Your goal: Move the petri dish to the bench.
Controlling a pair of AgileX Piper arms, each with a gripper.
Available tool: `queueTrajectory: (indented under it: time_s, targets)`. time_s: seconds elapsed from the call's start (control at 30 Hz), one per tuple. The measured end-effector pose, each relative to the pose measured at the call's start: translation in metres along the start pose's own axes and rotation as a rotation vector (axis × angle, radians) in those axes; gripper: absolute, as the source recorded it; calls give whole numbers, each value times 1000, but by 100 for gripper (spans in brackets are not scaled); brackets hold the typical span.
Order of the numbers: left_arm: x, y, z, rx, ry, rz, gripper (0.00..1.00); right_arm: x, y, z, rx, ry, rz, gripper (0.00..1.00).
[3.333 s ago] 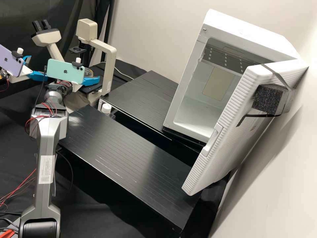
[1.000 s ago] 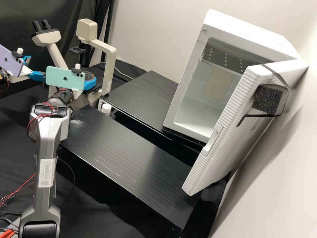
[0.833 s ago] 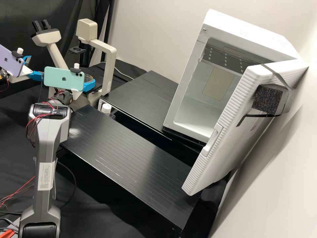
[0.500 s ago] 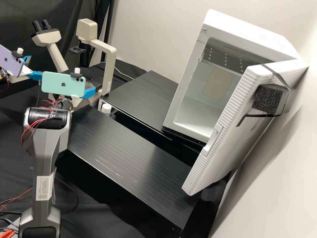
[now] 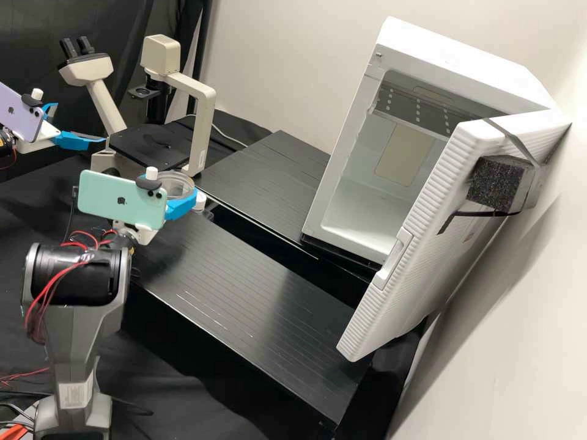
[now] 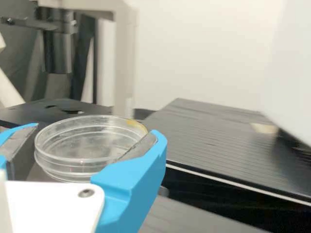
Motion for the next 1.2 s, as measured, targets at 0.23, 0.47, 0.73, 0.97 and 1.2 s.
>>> queueTrajectory:
  time_s: [0.23, 0.47, 0.73, 0.97, 1.2]
  targets:
    - [0, 0, 0, 0, 0, 0, 100, -51, 14, 34, 3, -84, 73, 0]
    - [0, 0, 0, 0, 0, 0, 100, -84, 26, 62, 13, -198, 126, 0]
    - [0, 0, 0, 0, 0, 0, 100, -89, 39, 78, 2, -328, 227, 0]
    - [0, 0, 0, 0, 0, 0, 100, -87, 35, 83, -13, -371, 212, 0]
    - [0, 0, 0, 0, 0, 0, 100, -86, 29, 85, -13, -400, 190, 0]
